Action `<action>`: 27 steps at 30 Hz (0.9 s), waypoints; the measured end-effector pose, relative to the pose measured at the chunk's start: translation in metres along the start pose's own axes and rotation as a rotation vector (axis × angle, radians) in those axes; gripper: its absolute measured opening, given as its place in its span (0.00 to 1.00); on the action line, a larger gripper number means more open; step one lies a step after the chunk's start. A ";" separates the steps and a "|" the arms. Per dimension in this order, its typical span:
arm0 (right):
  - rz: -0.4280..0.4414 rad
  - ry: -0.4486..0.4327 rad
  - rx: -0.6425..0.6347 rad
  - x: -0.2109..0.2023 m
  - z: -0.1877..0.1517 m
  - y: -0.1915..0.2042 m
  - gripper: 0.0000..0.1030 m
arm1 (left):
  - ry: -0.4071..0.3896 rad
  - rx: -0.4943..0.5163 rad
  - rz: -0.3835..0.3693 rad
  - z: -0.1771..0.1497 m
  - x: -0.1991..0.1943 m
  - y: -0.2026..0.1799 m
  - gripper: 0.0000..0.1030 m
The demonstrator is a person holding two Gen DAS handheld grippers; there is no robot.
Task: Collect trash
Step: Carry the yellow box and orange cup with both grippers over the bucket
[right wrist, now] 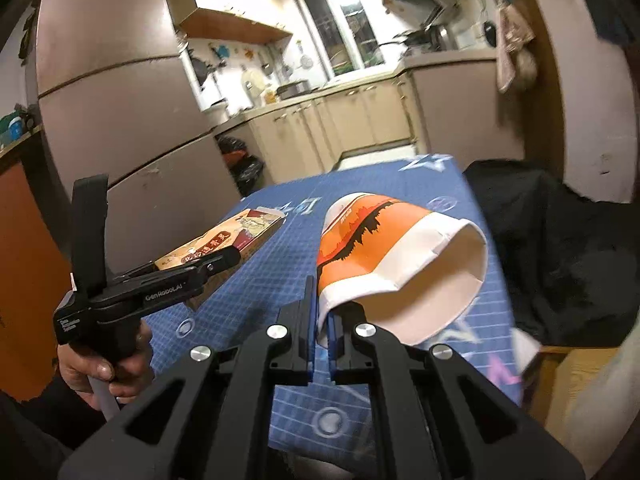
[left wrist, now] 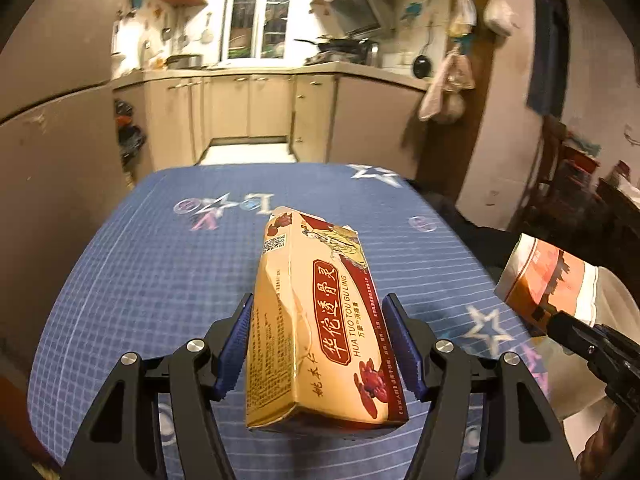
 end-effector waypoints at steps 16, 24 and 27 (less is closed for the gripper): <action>-0.312 -0.165 0.098 -0.122 -0.006 -0.080 0.03 | -0.082 0.258 -0.128 0.044 -0.010 -0.168 0.63; -0.458 -0.222 0.179 -0.173 -0.027 -0.126 0.03 | -0.096 0.402 -0.207 0.040 -0.011 -0.266 0.63; -0.514 -0.233 0.215 -0.193 -0.036 -0.147 0.03 | -0.099 0.459 -0.234 0.034 -0.008 -0.304 0.63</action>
Point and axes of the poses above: each gripper's, at about its wrist camera, not at the fingertips, and x roughly the way its jaws point, y to its left, z to its top, the point moved 6 cm from there along x, roughly the way its jaws point, and after that the axes turned 13 degrees about y, right-handed, at the moved point
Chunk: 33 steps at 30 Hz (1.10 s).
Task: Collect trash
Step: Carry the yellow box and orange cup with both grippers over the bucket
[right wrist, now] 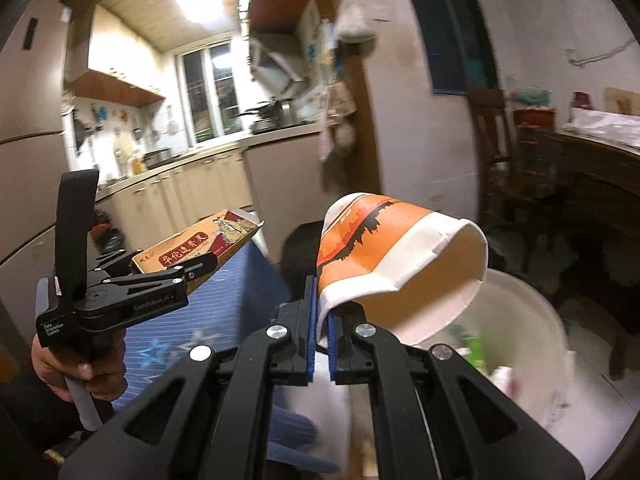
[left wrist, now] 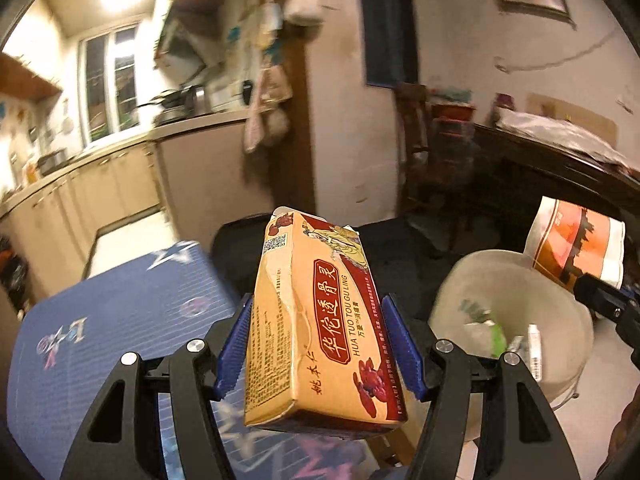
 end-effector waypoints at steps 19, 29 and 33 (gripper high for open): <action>-0.258 0.074 0.095 0.006 -0.019 -0.131 0.03 | 0.022 0.324 -0.141 0.028 0.069 -0.181 0.63; -0.260 0.110 0.088 0.020 -0.022 -0.142 0.03 | 0.048 0.364 -0.175 0.026 0.088 -0.195 0.63; -0.251 0.118 0.084 0.024 -0.021 -0.140 0.03 | 0.052 0.372 -0.171 0.026 0.092 -0.192 0.63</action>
Point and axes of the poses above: each gripper's, at about its wrist camera, not at the fingertips, and x roughly the way its jaws point, y to its left, z to its top, the point moved 6 cm from there along x, roughly the way its jaws point, and after that the axes turned 13 degrees about y, right-handed, at the moved point
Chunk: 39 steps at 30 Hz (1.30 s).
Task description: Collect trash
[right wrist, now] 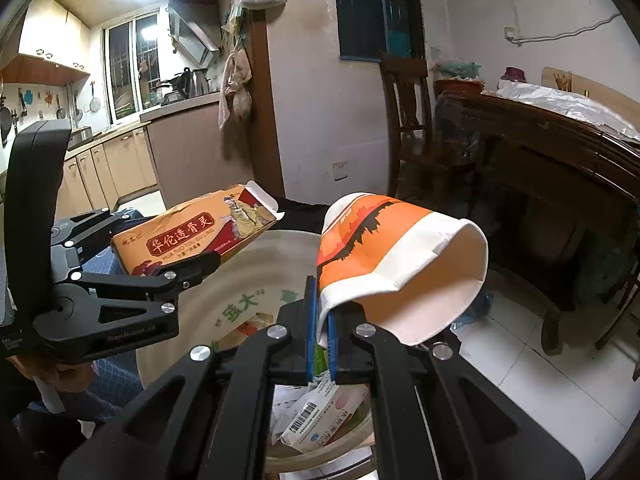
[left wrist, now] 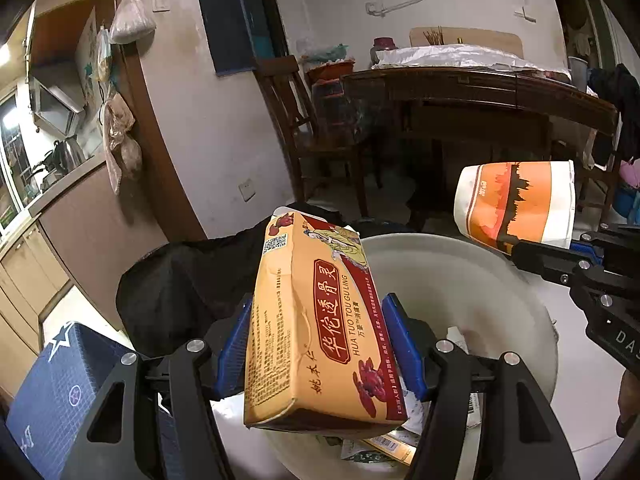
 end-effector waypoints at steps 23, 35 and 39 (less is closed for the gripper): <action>0.006 0.028 -0.090 0.002 0.009 0.022 0.50 | -0.034 -0.032 0.003 0.002 -0.002 0.013 0.81; -0.018 -0.011 -0.063 -0.026 -0.005 0.033 0.71 | -0.082 -0.038 -0.004 -0.012 -0.037 0.020 0.81; -0.060 -0.047 -0.064 -0.051 -0.020 0.044 0.93 | -0.104 -0.022 -0.013 -0.031 -0.059 0.019 0.85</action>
Point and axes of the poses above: each gripper's, at about its wrist camera, not at the fingertips, and x roughly the way its jaws point, y to its left, z to its top, the point moved 6 cm from there along x, roughly the way its jaws point, and after that the axes turned 13 degrees about y, right-handed, at the moved point
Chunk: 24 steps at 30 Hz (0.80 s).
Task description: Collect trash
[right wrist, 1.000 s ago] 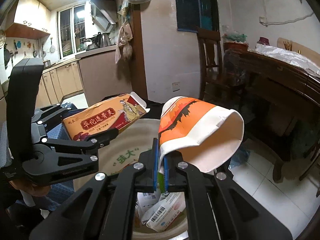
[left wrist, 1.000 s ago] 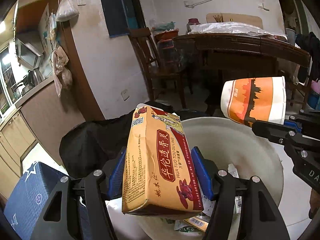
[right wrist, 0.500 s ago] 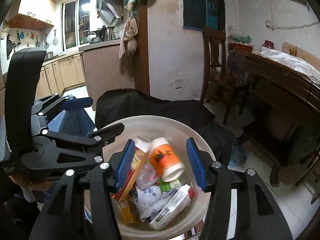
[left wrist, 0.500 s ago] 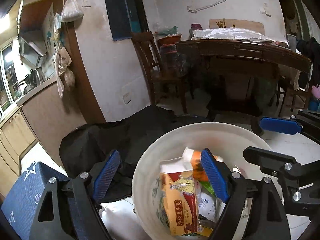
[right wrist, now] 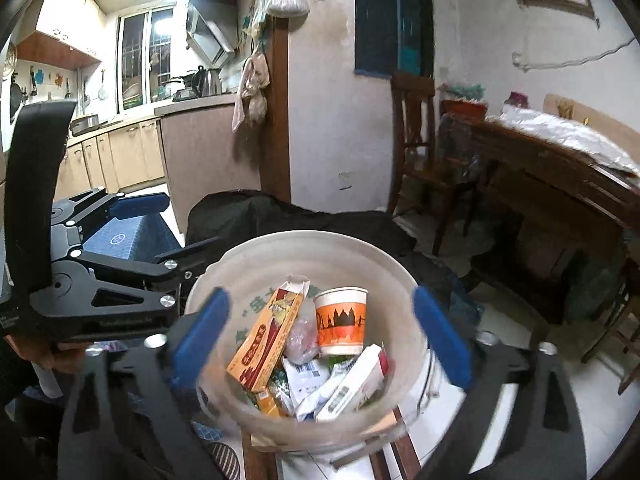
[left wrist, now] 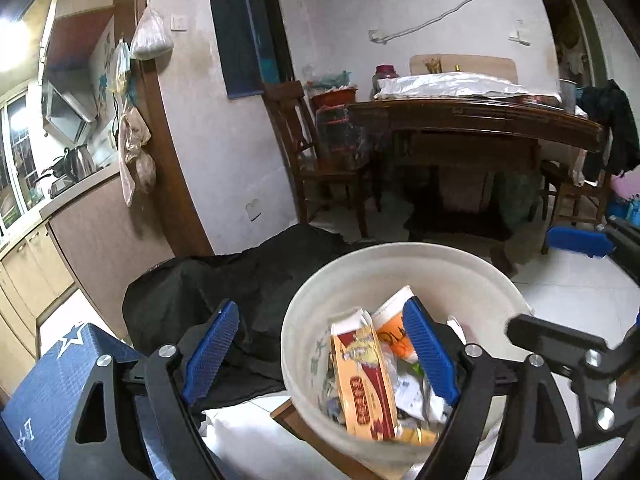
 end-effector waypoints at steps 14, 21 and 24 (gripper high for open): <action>-0.257 -0.060 0.117 -0.105 -0.047 0.041 0.95 | -0.032 0.043 -0.139 -0.079 -0.108 0.008 0.95; -0.312 0.014 0.135 -0.128 -0.098 0.063 0.95 | -0.017 -0.015 -0.146 -0.126 -0.144 0.004 0.95; -0.355 0.021 0.155 -0.136 -0.118 0.064 0.95 | -0.021 -0.005 -0.119 -0.143 -0.152 -0.001 0.95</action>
Point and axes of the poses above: each gripper's, at about its wrist camera, not at the fingertips, and x roughly the way its jaws point, y to its left, z to its top, the point moved 6 cm from there along x, roughly the way its jaws point, and after that the axes turned 13 degrees about y, right-handed, at the moved point
